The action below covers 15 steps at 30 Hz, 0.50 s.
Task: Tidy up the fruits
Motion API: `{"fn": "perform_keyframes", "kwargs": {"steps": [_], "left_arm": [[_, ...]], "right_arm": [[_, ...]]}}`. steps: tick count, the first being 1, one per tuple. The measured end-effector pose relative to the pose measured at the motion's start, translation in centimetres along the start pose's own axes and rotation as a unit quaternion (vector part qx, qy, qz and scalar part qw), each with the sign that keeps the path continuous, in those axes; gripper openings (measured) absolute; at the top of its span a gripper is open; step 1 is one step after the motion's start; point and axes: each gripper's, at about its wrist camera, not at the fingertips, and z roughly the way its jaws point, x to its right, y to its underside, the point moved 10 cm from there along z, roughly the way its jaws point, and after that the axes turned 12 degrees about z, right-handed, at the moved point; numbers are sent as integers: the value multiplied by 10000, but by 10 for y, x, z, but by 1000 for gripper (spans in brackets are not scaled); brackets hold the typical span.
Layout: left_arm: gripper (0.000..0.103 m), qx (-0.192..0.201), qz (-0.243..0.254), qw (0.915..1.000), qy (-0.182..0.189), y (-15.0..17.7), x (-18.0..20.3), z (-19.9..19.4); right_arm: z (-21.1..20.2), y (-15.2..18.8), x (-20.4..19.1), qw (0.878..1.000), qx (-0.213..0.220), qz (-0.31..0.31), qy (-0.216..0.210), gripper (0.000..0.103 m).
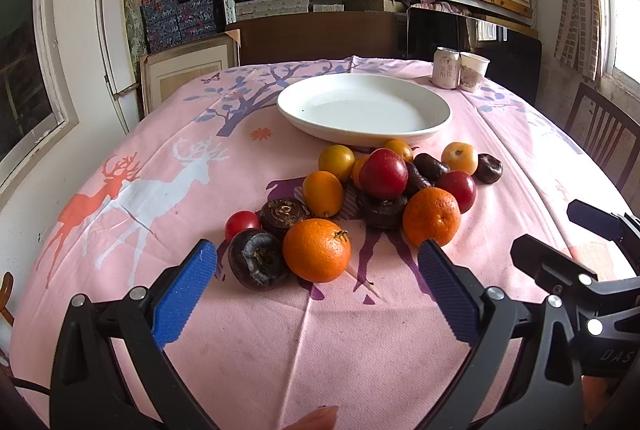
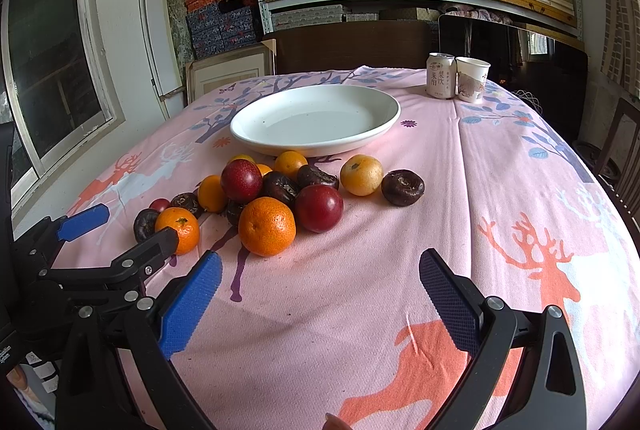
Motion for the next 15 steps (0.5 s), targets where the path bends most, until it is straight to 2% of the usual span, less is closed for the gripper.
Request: {"fn": "perform_keyframes", "kwargs": {"steps": [5,12,15], "left_arm": [[99,-18,-2,10000,8,9,2,4],[99,-93,-21,9999,41,5,1,7],[99,-326,-25,9994,118,10,4,14]], "right_arm": [[1,0,0,10000,-32,12,-4,100],[1,1,2,10000,-83,26,5,100],[11,9,7,9994,-320,86,104,100]]}}
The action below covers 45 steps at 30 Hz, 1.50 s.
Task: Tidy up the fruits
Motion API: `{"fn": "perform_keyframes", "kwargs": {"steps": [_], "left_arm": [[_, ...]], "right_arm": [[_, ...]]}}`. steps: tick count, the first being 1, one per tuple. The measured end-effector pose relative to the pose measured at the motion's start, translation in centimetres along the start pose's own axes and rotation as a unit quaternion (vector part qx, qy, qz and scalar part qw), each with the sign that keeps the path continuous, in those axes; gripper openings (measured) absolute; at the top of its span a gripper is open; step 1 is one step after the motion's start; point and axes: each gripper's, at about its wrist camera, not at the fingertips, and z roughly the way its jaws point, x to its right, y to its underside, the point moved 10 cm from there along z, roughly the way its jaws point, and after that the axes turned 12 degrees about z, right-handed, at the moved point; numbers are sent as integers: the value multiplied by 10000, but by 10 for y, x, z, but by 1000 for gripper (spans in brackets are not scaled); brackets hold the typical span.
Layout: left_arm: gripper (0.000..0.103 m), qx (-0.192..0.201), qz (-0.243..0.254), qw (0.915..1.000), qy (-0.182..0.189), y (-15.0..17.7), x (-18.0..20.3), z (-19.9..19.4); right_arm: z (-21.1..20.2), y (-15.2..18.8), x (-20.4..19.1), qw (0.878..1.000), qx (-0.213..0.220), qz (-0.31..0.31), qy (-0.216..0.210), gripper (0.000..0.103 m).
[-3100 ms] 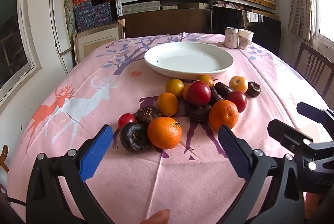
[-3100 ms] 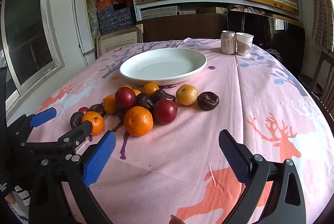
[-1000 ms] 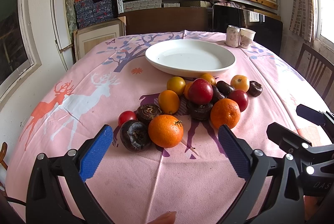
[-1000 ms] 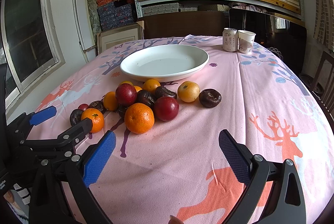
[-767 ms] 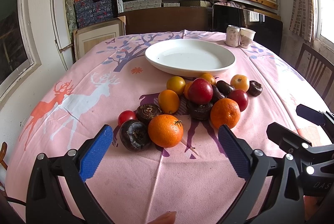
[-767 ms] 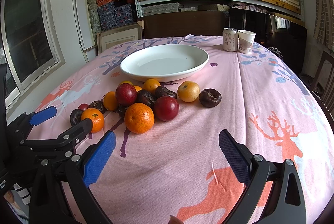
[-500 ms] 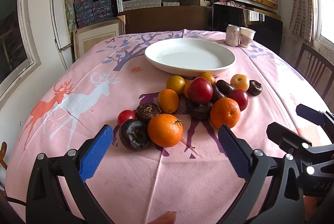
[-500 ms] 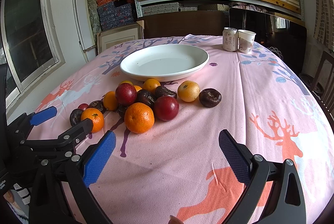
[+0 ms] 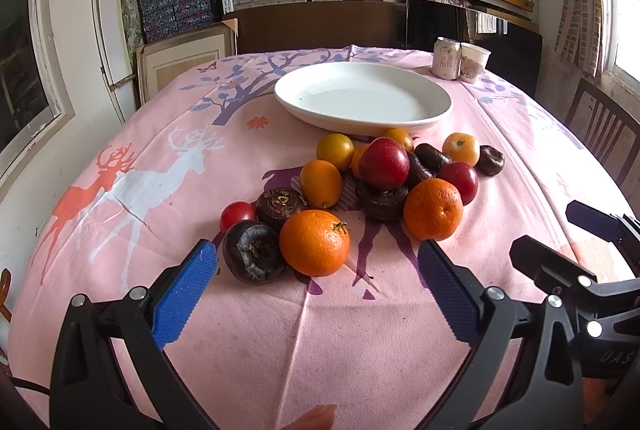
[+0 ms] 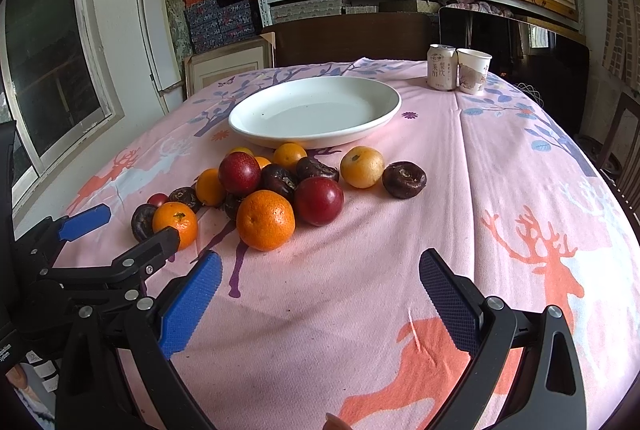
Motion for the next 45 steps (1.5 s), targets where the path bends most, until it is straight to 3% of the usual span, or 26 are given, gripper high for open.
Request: {"fn": "perform_keyframes", "kwargs": {"steps": [6,9,12,15,23,27,31,34,39,42,45], "left_arm": [[99,-923,154,9952,269,19,6,31],[99,-1246,418,9911,214,27,7,44],[99,-1304,260,9889,657,32,4,49],[99,-1192,425,9873,962,34,3,48],[99,-1160,488,9859,1100,26,2,49],[99,-872,144,9859,1421,7,-3,54],[99,-740,134,9835,1643,0,2,55],[87,-569,301,9832,1711,-3,9,46],[83,-629,716,9810,1692,9,17,34],[79,-498,717,9781,1889,12,24,21],[79,-392,1021,9760,1884,12,44,12]], "right_arm": [[35,19,23,9928,-1031,-93,607,100],[42,24,30,9889,-1222,-284,799,100],[43,28,33,9873,-1302,-406,813,100],[42,28,34,9879,-1289,-519,682,100],[36,28,33,9862,-1405,-816,305,100],[32,1,34,9937,-1020,-451,-76,100],[39,-18,30,9947,-898,-473,-135,100],[42,-15,26,9943,-893,-408,-407,100],[29,-27,37,9933,-663,202,-929,100],[38,-26,50,9883,-893,648,-1050,100],[43,-21,55,9842,-1061,908,-1087,100]]}}
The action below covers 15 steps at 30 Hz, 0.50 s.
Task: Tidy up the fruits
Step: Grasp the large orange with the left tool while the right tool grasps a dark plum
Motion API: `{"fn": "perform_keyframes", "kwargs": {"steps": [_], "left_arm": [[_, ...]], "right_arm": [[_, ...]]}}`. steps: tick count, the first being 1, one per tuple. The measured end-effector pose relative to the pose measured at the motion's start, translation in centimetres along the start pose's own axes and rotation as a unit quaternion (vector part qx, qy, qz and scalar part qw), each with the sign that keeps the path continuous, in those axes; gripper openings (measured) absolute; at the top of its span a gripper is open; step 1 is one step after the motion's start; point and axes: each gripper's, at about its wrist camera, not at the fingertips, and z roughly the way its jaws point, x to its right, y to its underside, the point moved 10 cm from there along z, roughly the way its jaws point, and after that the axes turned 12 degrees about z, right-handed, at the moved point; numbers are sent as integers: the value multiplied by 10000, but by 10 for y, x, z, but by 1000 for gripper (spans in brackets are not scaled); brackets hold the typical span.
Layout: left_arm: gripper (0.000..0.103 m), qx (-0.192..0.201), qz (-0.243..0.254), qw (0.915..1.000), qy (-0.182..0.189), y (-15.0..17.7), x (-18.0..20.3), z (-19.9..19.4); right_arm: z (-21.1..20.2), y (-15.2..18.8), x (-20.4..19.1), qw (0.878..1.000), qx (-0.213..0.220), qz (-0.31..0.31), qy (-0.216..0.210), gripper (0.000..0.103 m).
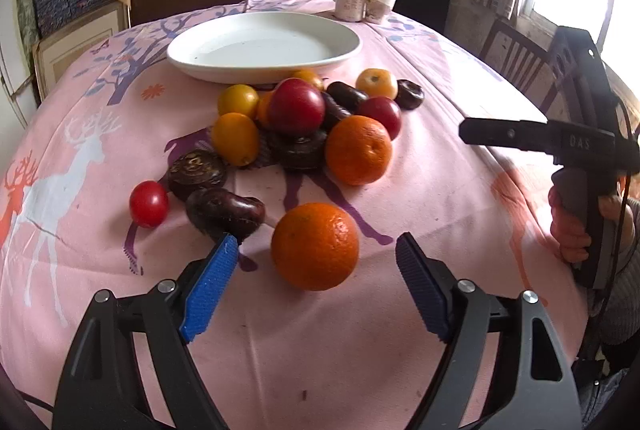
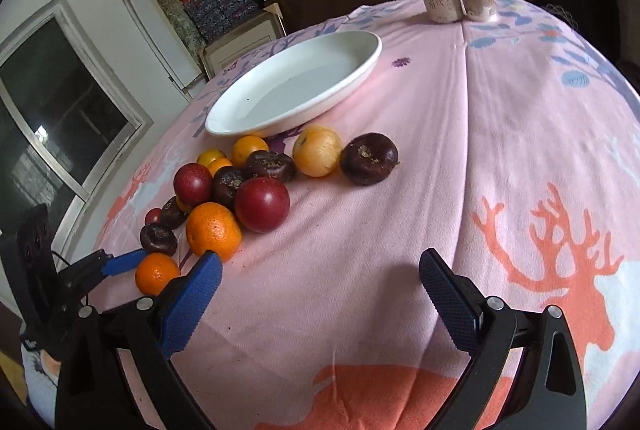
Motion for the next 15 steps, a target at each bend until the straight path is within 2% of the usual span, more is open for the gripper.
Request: {"fn": "perform_keyframes", "kwargs": {"steps": [4,6,7,9,12,14,15], "left_arm": [[79,-215,314,9993,-36,0,17,14],[78,-226,305,9993,-16,0,17,15],[75,-219,298,9993,-22,1,16,14],[62,-218,301,9992,-133,3,11,13],[43,-58,-14,10000,-68,3,-1,7],[43,13,-203,9997,144,4,-4,6],[43,40,-257,9995,189,4,-5,6]], "right_arm": [[-2,1,-3,10000,61,-50,-20,100],[-3,0,0,10000,79,-10,-6,100],[-3,0,0,10000,88,10,-8,100],[-4,0,1,9999,113,11,-9,100],[-5,-1,-1,9999,138,-33,-33,100],[-5,-2,-3,9998,128,-115,41,95],[-3,-3,-3,9996,95,-225,165,86]]}}
